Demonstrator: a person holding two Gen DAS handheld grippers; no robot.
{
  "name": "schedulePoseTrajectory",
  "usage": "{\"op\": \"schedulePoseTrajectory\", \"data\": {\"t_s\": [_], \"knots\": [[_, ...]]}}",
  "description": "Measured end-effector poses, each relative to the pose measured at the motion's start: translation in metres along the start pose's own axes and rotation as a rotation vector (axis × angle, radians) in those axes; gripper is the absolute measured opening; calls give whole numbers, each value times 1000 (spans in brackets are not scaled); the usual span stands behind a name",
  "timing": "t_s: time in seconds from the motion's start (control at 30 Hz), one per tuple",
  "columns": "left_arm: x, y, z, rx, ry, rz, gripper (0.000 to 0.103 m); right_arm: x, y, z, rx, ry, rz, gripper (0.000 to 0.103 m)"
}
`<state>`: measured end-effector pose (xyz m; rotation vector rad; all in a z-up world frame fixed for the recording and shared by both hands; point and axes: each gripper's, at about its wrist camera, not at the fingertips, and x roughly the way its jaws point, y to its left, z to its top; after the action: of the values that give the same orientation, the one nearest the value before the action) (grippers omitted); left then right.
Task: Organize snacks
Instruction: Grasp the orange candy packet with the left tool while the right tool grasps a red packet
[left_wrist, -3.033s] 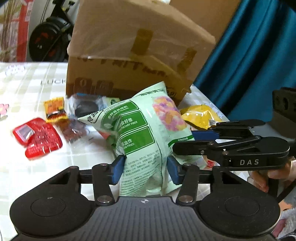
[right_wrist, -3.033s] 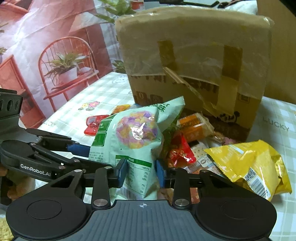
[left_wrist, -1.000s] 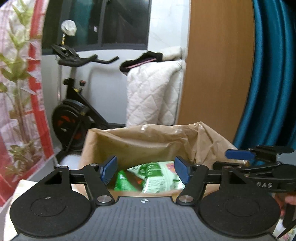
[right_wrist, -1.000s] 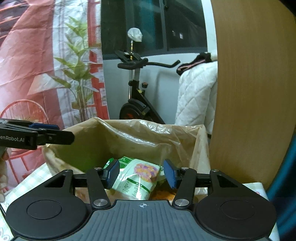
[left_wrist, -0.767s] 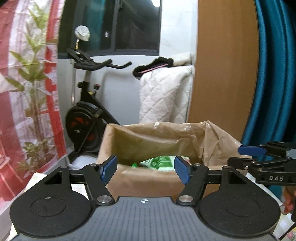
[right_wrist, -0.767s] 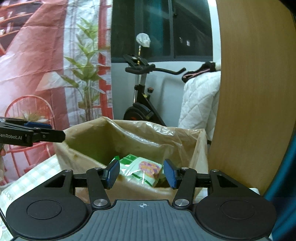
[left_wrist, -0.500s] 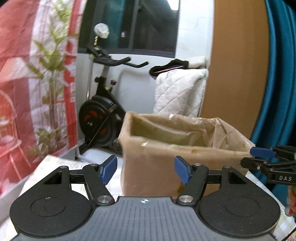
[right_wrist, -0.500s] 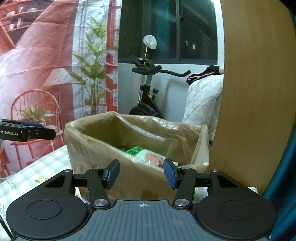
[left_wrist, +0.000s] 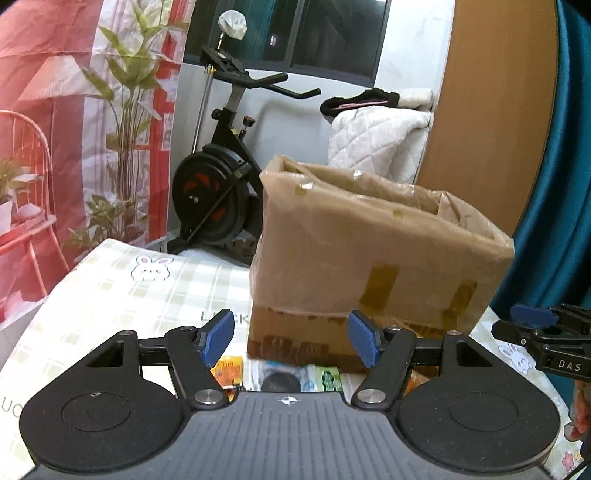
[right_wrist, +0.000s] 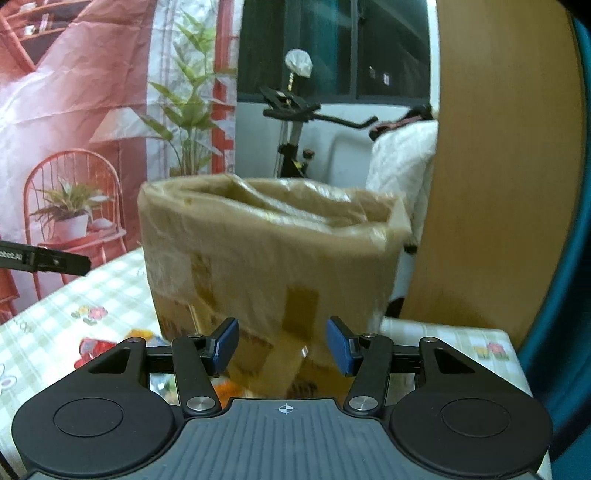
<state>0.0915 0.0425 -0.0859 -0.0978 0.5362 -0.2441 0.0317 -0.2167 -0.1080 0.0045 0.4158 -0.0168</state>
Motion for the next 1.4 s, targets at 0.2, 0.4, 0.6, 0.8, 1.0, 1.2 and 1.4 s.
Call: {"op": "schedulePoseTrajectory", "data": {"t_s": [0.2,0.4,0.6,0.8,1.0,1.2,1.4], "knots": [[2,3,-11,-19,27,6,70,-2,-14,-29,44,58,-35,50],[5,0,-25,-11,64,0,70,3,-19,-48,82,123,-36,50],[7,7,-33,-30,92,-11,70,12,-11,-60,92,163,-5,50],[2,18,-29,-12,82,19,70,32,27,-61,40,203,96,49],[-1,31,-30,-25,87,51,70,67,60,-59,-60,260,160,50],[4,38,-40,-53,111,48,70,90,78,-61,-119,340,176,49],[6,46,-46,-68,138,54,70,89,80,-68,-126,352,175,50]]}}
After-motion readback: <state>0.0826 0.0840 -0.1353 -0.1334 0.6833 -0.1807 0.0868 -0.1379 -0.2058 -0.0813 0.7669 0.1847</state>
